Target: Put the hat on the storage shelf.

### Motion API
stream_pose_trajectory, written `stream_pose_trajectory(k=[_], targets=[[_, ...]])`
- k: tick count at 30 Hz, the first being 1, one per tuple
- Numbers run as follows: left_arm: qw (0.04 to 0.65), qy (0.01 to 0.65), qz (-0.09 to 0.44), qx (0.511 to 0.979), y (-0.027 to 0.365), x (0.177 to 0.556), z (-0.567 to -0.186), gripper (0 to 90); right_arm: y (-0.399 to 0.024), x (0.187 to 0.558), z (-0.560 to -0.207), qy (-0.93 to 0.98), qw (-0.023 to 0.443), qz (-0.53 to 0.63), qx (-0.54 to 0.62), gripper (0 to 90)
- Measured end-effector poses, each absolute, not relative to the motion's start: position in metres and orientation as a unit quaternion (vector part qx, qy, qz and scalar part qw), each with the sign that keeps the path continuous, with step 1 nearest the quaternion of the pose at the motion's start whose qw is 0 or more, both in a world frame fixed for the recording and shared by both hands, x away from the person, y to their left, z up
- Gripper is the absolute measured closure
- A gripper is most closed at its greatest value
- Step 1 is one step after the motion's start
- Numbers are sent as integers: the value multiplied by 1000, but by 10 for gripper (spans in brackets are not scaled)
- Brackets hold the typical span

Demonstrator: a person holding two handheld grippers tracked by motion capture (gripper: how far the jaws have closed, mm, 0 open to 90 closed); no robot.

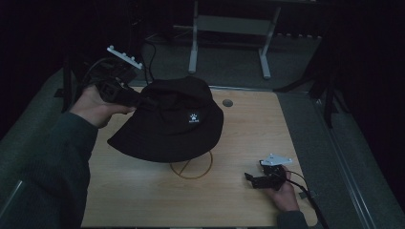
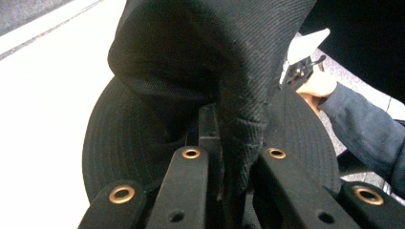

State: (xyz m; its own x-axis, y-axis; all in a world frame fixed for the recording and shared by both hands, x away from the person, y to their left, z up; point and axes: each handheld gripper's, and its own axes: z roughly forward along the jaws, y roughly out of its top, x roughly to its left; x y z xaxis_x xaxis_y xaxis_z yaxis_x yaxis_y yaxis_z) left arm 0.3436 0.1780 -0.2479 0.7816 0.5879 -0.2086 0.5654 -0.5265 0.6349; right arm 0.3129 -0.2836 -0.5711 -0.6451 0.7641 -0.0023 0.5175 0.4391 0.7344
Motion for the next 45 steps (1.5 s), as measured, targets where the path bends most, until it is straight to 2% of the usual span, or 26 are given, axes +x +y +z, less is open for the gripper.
stream_pose_trajectory(k=[36, 41, 45], targets=[[291, 317, 16, 903, 133, 355, -283, 801, -284, 313, -571, 831, 171, 363, 385, 141], [284, 326, 9, 902, 130, 360, -292, 736, -284, 313, -571, 831, 170, 363, 385, 141], [284, 347, -2, 894, 137, 363, -294, 567, -284, 313, -571, 831, 170, 363, 386, 141]])
